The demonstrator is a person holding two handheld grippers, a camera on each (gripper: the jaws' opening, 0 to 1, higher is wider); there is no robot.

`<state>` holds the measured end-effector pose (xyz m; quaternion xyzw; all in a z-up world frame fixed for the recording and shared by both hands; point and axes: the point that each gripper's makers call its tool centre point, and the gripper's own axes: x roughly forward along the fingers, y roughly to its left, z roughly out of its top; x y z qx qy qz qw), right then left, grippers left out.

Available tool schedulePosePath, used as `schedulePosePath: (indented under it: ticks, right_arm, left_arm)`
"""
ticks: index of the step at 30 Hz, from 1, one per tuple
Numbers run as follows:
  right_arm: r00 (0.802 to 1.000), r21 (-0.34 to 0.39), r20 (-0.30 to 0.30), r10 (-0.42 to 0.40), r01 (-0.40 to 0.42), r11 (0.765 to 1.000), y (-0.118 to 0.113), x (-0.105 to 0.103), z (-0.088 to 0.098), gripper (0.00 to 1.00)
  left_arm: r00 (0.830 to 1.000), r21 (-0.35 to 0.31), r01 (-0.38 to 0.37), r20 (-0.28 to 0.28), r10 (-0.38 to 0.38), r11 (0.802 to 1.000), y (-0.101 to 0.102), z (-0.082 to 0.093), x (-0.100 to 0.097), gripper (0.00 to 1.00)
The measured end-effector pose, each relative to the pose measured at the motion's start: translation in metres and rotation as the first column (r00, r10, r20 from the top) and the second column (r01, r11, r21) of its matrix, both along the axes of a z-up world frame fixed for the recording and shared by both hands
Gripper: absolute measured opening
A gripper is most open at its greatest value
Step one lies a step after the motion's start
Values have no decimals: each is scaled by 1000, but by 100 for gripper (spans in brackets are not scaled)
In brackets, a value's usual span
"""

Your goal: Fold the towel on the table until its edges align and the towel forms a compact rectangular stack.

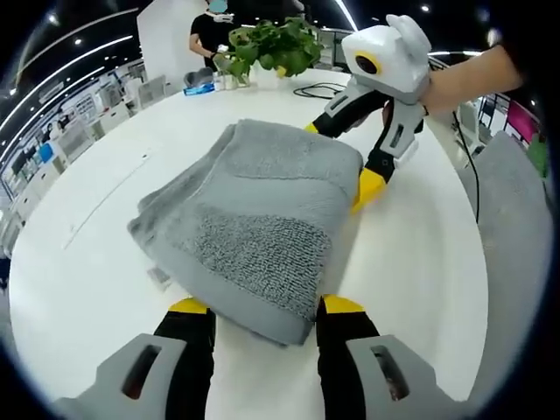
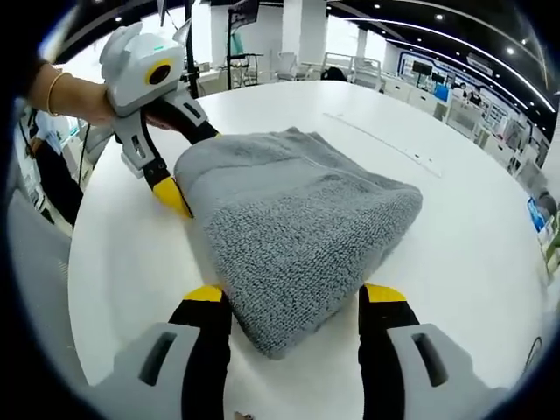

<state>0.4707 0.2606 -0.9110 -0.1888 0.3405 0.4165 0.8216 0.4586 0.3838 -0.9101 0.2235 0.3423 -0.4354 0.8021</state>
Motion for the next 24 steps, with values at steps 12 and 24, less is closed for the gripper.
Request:
schedulePosePath:
  ticks: [12, 24]
  right_arm:
    - [997, 74, -22, -78, 79, 994, -12, -16, 18, 66]
    - [991, 117, -14, -136, 136, 984, -25, -41, 34, 67]
  left_arm:
    - [989, -79, -151, -21, 149, 985, 21, 11, -25, 54]
    - [976, -134, -213, 6, 216, 968, 31, 34, -40, 59]
